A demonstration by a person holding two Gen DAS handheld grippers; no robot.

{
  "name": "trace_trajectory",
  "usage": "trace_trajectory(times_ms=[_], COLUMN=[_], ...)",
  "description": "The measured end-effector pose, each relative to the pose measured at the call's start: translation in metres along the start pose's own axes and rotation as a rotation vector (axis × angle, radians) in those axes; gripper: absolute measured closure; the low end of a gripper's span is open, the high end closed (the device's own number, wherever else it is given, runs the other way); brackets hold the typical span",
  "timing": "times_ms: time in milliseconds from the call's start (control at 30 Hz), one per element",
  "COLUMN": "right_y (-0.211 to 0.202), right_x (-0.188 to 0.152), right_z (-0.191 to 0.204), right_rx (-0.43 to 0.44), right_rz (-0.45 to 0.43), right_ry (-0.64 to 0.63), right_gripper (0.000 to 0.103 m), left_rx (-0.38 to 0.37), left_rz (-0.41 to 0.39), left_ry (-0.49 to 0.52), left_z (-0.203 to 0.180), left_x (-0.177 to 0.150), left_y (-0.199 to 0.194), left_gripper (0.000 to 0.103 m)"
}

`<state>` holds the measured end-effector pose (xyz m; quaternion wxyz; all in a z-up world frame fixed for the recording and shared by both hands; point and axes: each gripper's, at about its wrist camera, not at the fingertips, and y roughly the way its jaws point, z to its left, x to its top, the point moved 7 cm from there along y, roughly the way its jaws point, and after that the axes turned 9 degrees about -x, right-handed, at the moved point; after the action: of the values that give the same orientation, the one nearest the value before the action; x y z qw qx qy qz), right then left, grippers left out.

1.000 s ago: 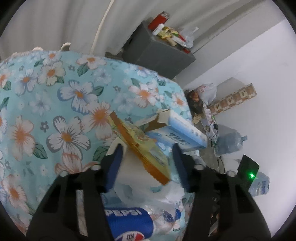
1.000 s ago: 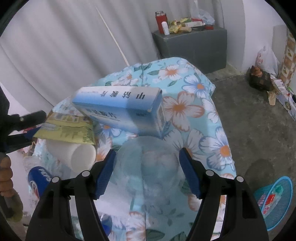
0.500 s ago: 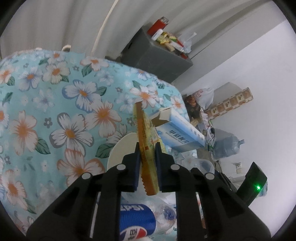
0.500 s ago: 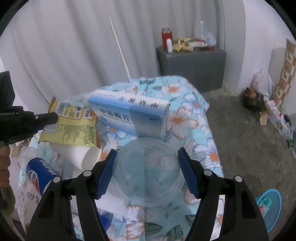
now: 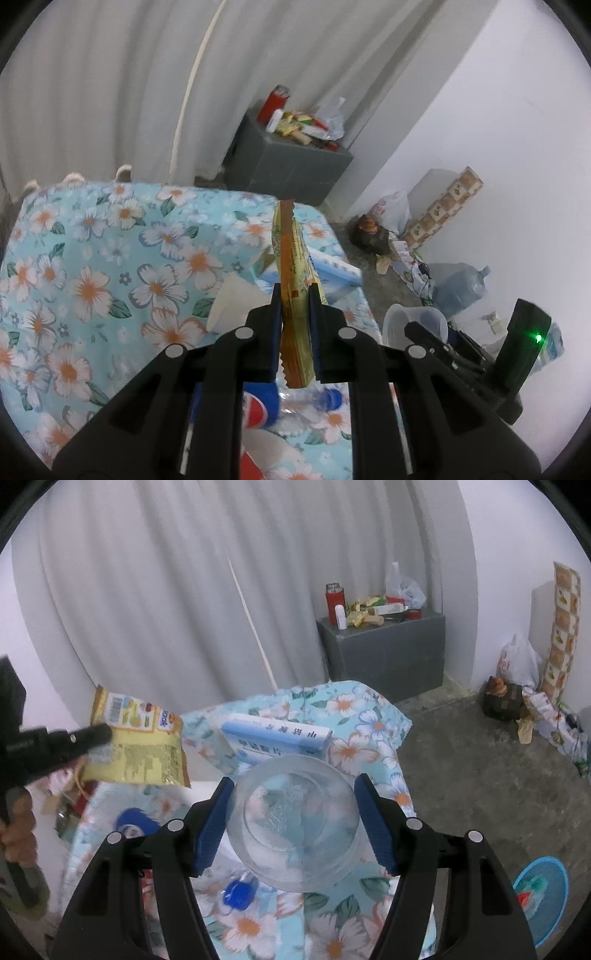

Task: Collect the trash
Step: 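Carry the cup and wrapper over the blue wastebasket and open both tools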

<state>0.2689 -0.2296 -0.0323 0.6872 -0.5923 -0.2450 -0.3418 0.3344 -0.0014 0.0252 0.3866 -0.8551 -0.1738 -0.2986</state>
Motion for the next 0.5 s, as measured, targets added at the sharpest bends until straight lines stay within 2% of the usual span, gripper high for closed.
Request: trace_trajectory(times_ms=[200,300,500], right_y=[-0.045,-0.064,-0.103], right_x=[-0.012,-0.027,-0.073], right_z=[-0.020,-0.036,-0.091], right_rx=[0.041,0.049,-0.024], right_rz=[-0.025,-0.022,-0.027], right_ry=[0.084,0.145,0.281], right_gripper=[0.038,0.038,0.038], left_rx=[-0.029,-0.060,-0.120], left_rz=[-0.012,0.005,0.072], left_ry=[0.083,0.126,0.224], left_z=[-0.042,-0.068,-0.121], left_x=[-0.019,-0.038,-0.081], left_y=[-0.017,-0.016,0.006], left_gripper=[0.092,0.092,0.092])
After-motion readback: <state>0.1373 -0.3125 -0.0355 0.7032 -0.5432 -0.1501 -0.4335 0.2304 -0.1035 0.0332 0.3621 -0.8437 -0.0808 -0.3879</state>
